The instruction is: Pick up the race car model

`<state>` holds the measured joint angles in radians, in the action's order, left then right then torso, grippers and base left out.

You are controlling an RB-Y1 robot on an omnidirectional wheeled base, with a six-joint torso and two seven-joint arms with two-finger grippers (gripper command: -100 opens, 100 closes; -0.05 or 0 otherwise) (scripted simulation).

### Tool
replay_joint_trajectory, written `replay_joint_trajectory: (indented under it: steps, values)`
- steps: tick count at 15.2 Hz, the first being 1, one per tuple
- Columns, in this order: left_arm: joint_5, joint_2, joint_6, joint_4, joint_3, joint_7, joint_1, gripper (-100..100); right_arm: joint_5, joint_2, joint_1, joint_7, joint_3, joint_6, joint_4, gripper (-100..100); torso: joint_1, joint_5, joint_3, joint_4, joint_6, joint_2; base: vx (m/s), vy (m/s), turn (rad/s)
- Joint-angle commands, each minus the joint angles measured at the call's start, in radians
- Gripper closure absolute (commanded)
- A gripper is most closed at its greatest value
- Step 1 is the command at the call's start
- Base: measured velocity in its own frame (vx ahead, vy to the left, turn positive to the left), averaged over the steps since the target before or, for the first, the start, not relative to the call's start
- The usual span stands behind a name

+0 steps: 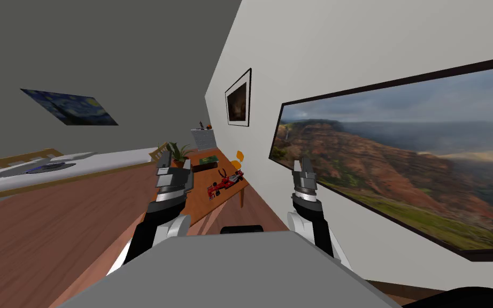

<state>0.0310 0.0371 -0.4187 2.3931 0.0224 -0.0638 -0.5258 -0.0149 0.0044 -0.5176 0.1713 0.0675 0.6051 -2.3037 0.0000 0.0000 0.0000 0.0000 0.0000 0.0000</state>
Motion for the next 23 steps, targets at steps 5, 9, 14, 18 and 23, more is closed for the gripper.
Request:
replay_joint_trajectory:
  steps: [5,9,14,18,23]
  values:
    - [-0.012,-0.117,0.050,-0.016,0.024,0.010,0.001,-100,0.000,0.000,0.000,0.000,0.000,0.000,0.000,0,0.000,0.000,0.000,0.000,0.000,-0.001,0.009,-0.006,-0.065]
    - [-0.025,-0.174,0.104,-0.033,0.050,0.020,0.002,-100,0.000,0.000,0.000,0.000,0.000,0.000,0.000,0,0.000,0.000,-0.001,0.000,0.000,-0.001,0.021,-0.011,-0.118]
    - [-0.051,-0.240,0.208,-0.069,0.104,0.041,0.004,-100,0.000,0.000,0.000,0.000,0.000,0.000,0.000,0,0.000,0.000,-0.001,0.000,0.000,-0.002,0.027,-0.011,-0.154]
    - [-0.062,-0.257,0.260,-0.083,0.125,0.049,0.004,-100,0.000,0.000,0.000,0.000,0.000,0.000,0.000,0,-0.001,0.000,-0.001,0.000,0.000,-0.002,0.025,-0.011,-0.108]
    - [-0.085,-0.283,0.353,-0.113,0.172,0.068,0.006,-100,0.000,0.000,0.000,0.000,0.000,0.000,0.000,0,-0.001,0.000,-0.001,-0.001,0.000,-0.002,0.030,-0.010,-0.158]
